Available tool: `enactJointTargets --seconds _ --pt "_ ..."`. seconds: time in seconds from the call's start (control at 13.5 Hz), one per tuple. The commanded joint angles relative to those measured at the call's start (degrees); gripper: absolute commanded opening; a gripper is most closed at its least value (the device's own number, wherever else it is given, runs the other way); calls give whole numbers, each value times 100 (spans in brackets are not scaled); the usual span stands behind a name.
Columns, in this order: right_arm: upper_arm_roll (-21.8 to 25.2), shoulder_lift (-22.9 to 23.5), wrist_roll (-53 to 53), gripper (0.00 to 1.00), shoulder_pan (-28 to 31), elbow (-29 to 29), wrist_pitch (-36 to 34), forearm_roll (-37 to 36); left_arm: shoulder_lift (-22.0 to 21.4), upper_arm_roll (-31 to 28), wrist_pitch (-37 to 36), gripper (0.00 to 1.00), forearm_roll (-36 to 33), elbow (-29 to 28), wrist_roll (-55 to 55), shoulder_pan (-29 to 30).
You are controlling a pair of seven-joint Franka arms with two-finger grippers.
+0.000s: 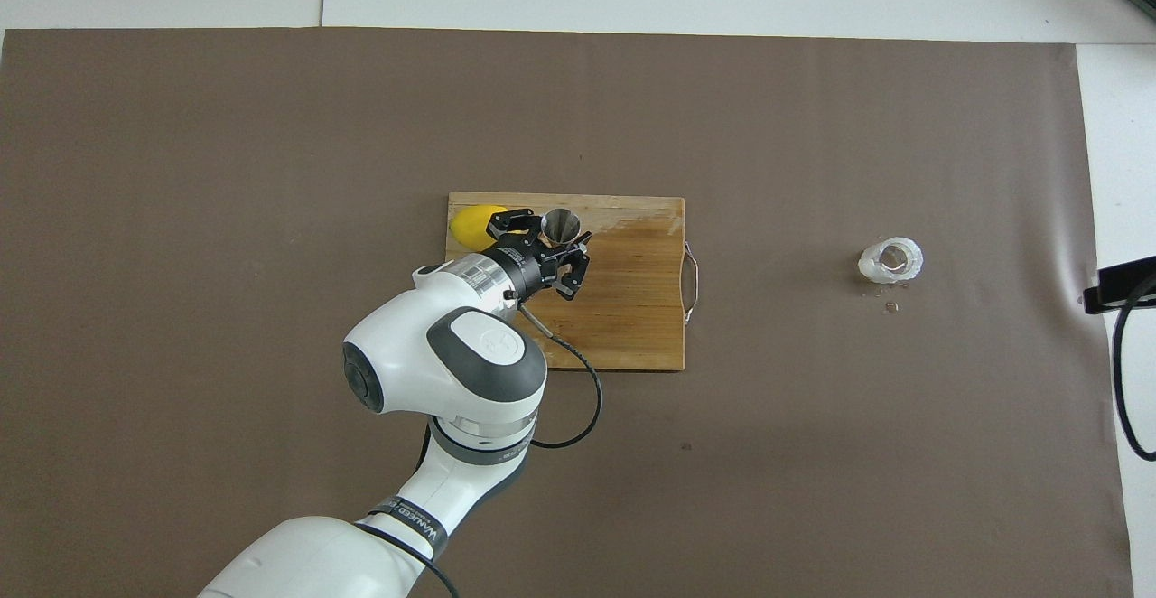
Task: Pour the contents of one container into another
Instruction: 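Lower the metal cup onto the board beside the lemon and open the left gripper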
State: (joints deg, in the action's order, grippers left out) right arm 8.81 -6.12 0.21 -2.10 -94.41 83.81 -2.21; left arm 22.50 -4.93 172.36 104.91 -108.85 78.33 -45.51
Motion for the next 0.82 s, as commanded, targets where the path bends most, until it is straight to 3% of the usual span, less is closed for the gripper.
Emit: enactJointTargets --seconds 0.0,0.74 --pt "-20 -144 -12 100 34 -183 145 -70 -104 -43 113 50 74 13 15 -72" --pt "-20 -144 -30 100 52 -191 145 -70 -614 -25 289 63 91 -277 33 -116"
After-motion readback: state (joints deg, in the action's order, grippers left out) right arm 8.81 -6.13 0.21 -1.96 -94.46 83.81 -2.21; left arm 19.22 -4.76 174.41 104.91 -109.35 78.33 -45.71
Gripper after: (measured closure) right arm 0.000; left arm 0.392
